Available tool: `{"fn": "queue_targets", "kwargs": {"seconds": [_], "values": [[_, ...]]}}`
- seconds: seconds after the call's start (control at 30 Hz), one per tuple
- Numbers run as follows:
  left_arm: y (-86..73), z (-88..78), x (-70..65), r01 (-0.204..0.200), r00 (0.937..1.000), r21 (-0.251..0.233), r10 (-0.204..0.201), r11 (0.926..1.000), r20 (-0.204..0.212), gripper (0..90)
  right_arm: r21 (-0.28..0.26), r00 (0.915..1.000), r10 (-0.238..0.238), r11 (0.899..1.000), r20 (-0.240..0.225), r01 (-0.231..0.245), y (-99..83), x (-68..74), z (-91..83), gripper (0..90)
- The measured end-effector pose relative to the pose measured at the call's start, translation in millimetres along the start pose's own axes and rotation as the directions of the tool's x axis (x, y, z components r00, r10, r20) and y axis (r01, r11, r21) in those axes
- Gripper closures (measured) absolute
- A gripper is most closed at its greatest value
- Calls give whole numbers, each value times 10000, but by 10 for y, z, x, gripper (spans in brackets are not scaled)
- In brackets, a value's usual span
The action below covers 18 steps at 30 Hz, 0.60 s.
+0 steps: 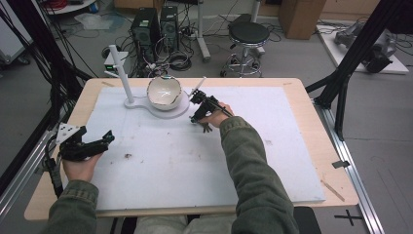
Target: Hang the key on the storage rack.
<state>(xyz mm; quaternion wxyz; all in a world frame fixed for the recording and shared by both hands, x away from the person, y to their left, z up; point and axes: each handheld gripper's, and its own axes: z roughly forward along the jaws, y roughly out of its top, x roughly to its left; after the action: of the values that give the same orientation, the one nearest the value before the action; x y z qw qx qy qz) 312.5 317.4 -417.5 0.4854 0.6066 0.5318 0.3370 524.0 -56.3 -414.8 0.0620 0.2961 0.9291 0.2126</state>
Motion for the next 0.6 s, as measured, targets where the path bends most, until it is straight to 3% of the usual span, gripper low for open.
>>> {"fn": "queue_targets", "kwargs": {"seconds": [0.13, 0.3, 0.6], "values": [[-1, 4, -5, 14, 10000, -7, -14, 10000, 5, 17, 276, 10000, -14, 9996, 63, 12, -2, 5, 26, 648], [-2, 5, -6, 33, 10000, -2, -33, 10000, 14, 17, 409, 9993, 361, 9985, 122, -366, 1, 0, 37, 648], [1, -8, -1, 27, 10000, 7, -27, 10000, 37, 17, 458, 9993, -4, 9990, 373, -13, 1, 44, 25, 669]]}}
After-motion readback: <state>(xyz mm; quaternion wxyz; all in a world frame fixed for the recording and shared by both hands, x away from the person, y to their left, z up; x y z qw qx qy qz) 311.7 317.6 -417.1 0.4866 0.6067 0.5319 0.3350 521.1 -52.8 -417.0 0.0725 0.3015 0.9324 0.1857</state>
